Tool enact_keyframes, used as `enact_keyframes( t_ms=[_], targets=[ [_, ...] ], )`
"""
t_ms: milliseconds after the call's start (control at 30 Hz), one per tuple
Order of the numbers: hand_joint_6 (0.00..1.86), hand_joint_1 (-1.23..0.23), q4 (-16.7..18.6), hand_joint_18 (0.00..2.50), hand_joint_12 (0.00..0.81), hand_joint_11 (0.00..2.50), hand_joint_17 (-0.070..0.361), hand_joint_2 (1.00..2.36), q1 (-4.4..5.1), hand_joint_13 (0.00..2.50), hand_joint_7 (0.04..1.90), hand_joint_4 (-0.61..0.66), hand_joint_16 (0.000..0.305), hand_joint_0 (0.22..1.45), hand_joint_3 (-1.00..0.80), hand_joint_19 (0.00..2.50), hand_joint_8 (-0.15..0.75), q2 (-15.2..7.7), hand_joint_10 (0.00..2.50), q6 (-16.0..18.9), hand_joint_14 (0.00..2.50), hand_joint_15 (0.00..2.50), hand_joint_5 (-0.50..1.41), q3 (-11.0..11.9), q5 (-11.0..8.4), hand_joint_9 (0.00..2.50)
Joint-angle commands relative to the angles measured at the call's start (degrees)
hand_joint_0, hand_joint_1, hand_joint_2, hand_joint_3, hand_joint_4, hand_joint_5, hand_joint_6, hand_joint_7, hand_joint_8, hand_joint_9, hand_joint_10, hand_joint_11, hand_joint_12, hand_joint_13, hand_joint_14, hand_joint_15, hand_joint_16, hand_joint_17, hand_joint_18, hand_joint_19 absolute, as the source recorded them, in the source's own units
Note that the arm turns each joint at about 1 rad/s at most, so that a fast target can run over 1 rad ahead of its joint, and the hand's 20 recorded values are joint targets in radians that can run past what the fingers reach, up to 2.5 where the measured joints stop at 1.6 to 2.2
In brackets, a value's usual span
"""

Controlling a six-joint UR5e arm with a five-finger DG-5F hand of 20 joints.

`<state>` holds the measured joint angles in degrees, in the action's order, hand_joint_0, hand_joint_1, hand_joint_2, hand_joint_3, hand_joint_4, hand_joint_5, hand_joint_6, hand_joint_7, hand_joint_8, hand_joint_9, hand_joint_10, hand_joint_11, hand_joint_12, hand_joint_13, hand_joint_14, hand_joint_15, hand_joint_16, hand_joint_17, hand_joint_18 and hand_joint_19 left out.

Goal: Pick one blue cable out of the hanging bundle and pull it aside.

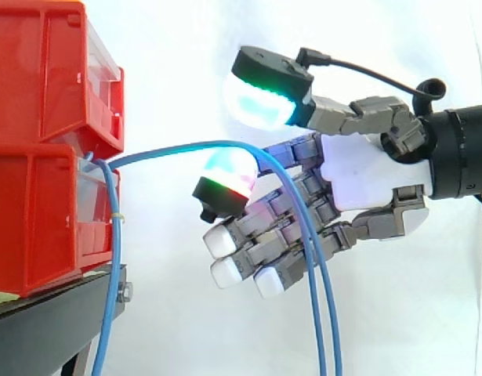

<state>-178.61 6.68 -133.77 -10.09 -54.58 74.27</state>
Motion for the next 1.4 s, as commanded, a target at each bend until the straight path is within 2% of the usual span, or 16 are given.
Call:
enact_keyframes(
  t_ms=[0,133,300,367,433,500,567,667,800,867,900,967,1000,1067,1233,1367],
  targets=[
    [0.84,-0.56,-0.2,0.72,0.385,0.49,0.139,1.0,0.0,0.67,1.19,0.12,0.062,0.43,-0.5,0.42,0.334,0.1,0.01,-0.2,0.01,0.33,-0.15,0.0,0.0,0.84],
    [0.83,-0.57,-0.3,0.65,0.342,0.5,0.119,1.0,0.0,0.65,1.25,0.09,0.053,0.55,-0.5,0.47,0.296,0.1,0.02,-0.2,0.02,0.35,-0.17,0.0,0.0,0.82],
    [0.86,-0.61,-0.3,0.66,0.34,0.51,0.118,1.02,0.09,0.65,1.27,0.08,0.052,0.57,-0.18,0.46,0.297,0.1,0.02,-0.3,0.01,0.35,-0.19,0.0,-0.18,0.81],
    [0.87,-0.63,-0.4,0.66,0.344,0.51,0.118,1.03,0.09,0.65,1.33,0.1,0.053,0.56,-0.06,0.46,0.296,0.1,0.02,-0.2,0.01,0.36,-0.19,0.0,-0.18,0.8],
    [0.88,-0.67,-0.5,0.65,0.339,0.51,0.118,1.03,0.09,0.64,1.3,0.09,0.053,0.58,-0.05,0.46,0.295,0.1,0.02,-0.3,0.01,0.36,-0.2,0.0,-0.18,0.78],
    [0.88,-0.73,-0.5,0.64,0.338,0.51,0.118,1.02,0.18,0.63,1.21,0.07,0.052,0.61,-0.12,0.44,0.283,0.1,0.02,-0.3,0.01,0.35,-0.21,0.1,-0.18,0.75],
    [0.88,-0.87,-0.5,0.64,0.328,0.5,0.116,1.02,0.09,0.62,1.21,0.01,0.051,0.68,-0.31,0.4,0.271,0.1,0.02,-0.3,0.01,0.33,-0.2,0.1,-0.18,0.74],
    [0.89,-0.88,-0.4,0.66,0.322,0.52,0.111,1.0,0.18,0.62,1.25,-0.01,0.049,0.73,-0.5,0.37,0.263,0.1,0.02,-0.3,0.01,0.31,-0.2,0.0,-0.18,0.76],
    [0.89,-0.92,-0.4,0.67,0.312,0.54,0.108,1.0,0.09,0.64,1.28,-0.02,0.048,0.72,-0.5,0.37,0.249,0.1,0.02,-0.2,0.01,0.31,-0.19,0.1,-0.18,0.8],
    [0.88,-0.93,-0.4,0.67,0.309,0.55,0.106,1.0,0.09,0.65,1.27,0.02,0.047,0.62,-0.5,0.39,0.251,0.1,0.02,-0.3,0.02,0.33,-0.16,0.1,-0.18,0.84],
    [0.88,-0.92,-0.5,0.68,0.31,0.55,0.106,1.0,0.0,0.66,1.25,0.03,0.047,0.6,-0.5,0.39,0.259,0.1,0.02,-0.2,0.01,0.32,-0.16,0.1,-0.09,0.85],
    [0.88,-0.84,-0.6,0.73,0.345,0.56,0.122,1.0,0.0,0.69,1.23,0.07,0.054,0.46,-0.5,0.39,0.298,0.3,0.02,-0.2,0.01,0.33,-0.15,0.0,0.0,0.89],
    [0.88,-0.83,-0.6,0.74,0.354,0.55,0.124,1.0,0.0,0.69,1.22,0.08,0.055,0.45,-0.5,0.4,0.304,0.3,0.02,-0.3,0.01,0.33,-0.15,0.1,0.0,0.89],
    [0.87,-0.7,-0.8,0.78,0.395,0.55,0.142,1.0,0.09,0.71,1.2,0.09,0.063,0.38,-0.5,0.39,0.337,0.5,0.01,-0.3,0.01,0.33,-0.15,0.1,-0.18,0.92],
    [0.86,-0.53,-0.8,0.79,0.409,0.54,0.149,1.0,0.09,0.71,1.2,0.11,0.066,0.37,-0.5,0.41,0.354,0.8,0.01,-0.6,0.01,0.33,-0.14,0.1,-0.18,0.93],
    [0.85,-0.5,-0.8,0.7,0.367,0.55,0.127,1.0,0.09,0.67,1.27,0.1,0.057,0.48,-0.5,0.46,0.316,0.9,0.02,-0.7,0.02,0.35,-0.15,0.1,-0.18,0.9]
  ],
)
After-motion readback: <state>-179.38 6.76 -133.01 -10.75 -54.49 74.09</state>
